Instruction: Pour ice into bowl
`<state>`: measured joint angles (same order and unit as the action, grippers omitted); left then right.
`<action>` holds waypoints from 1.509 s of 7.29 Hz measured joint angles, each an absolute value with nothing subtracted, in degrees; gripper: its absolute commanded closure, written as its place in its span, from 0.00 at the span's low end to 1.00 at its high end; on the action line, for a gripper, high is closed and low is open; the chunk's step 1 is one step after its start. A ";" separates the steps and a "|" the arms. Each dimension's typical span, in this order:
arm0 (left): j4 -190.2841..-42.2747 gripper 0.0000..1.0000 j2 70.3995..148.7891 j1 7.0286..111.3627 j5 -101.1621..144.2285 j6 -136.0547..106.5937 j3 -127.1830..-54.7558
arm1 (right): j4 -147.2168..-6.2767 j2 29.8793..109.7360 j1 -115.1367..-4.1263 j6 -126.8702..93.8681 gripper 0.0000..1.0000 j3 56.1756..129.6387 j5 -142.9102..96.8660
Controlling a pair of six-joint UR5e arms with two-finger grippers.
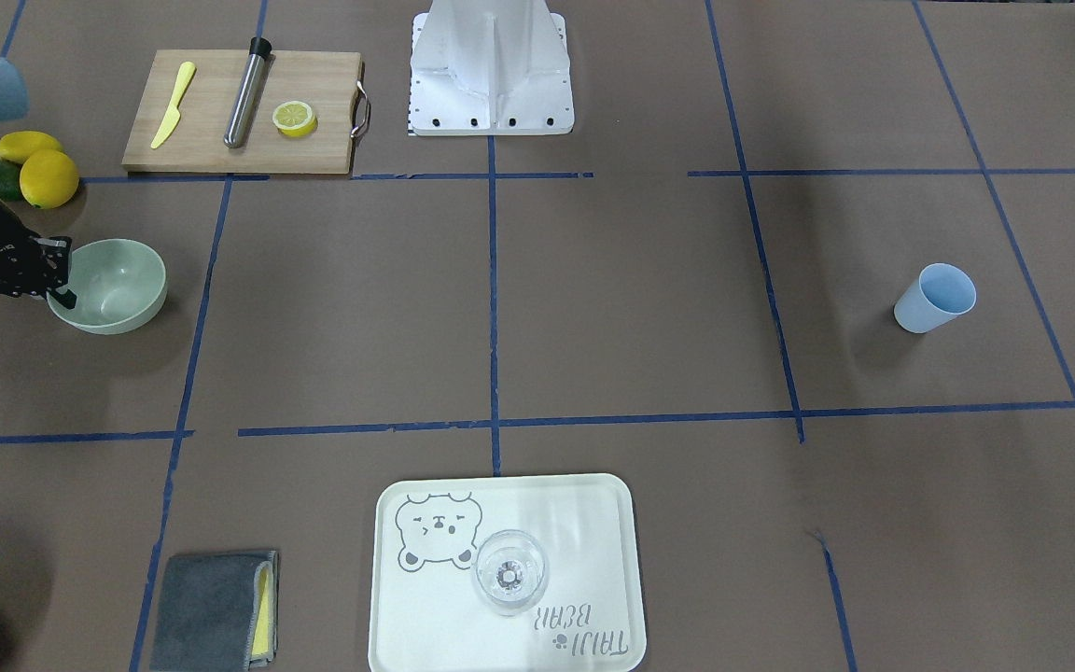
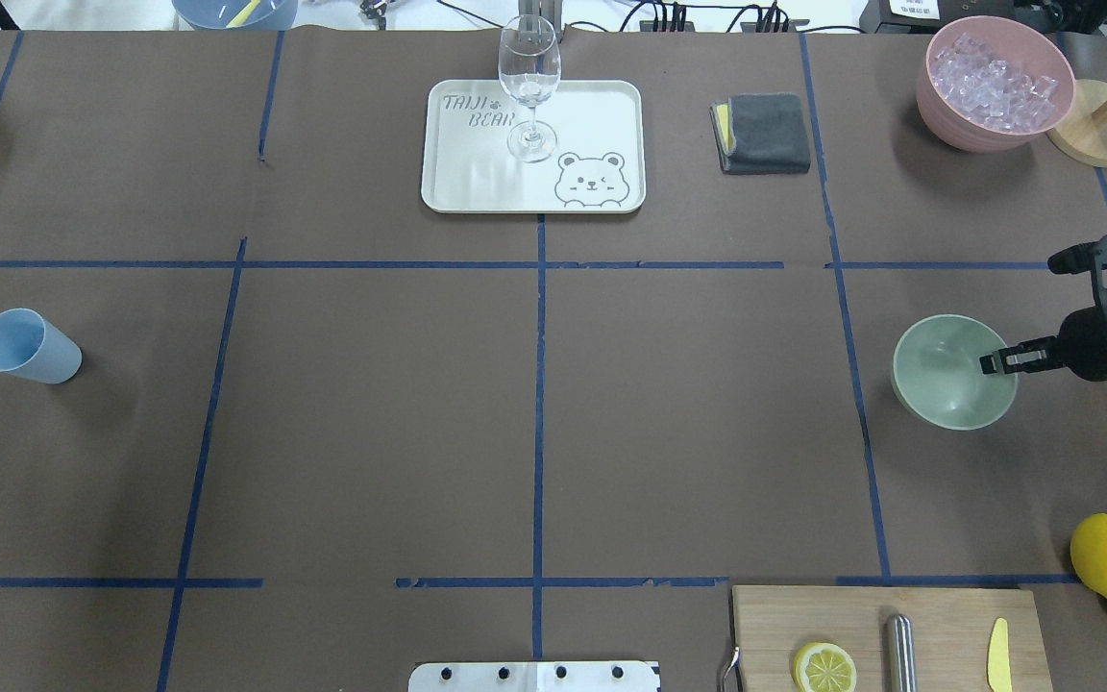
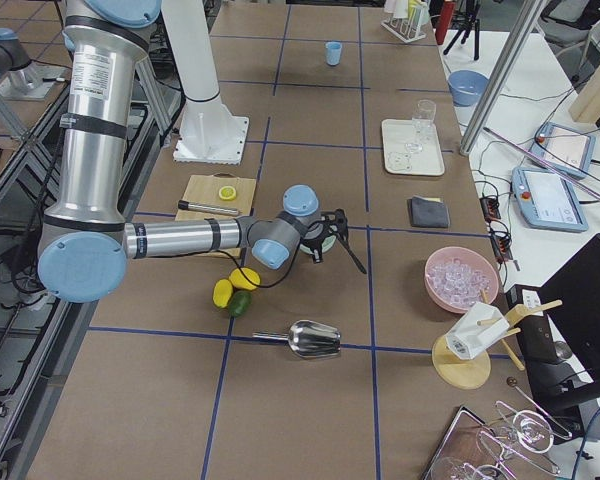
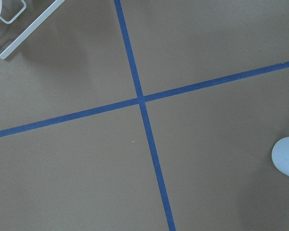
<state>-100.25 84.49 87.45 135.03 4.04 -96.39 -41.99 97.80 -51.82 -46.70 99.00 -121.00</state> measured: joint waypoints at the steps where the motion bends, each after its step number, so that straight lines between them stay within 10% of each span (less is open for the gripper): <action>1: -100.26 0.00 84.47 87.45 135.01 4.04 -96.36 | -42.63 95.14 -51.71 -48.42 1.00 99.74 -121.83; 11: -100.20 0.00 84.46 87.45 135.09 4.04 -96.41 | -79.82 50.41 -28.83 -77.09 1.00 97.23 -106.36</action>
<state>-100.20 84.46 87.45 135.09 4.04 -96.41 -79.82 50.41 -28.83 -77.09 97.23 -106.36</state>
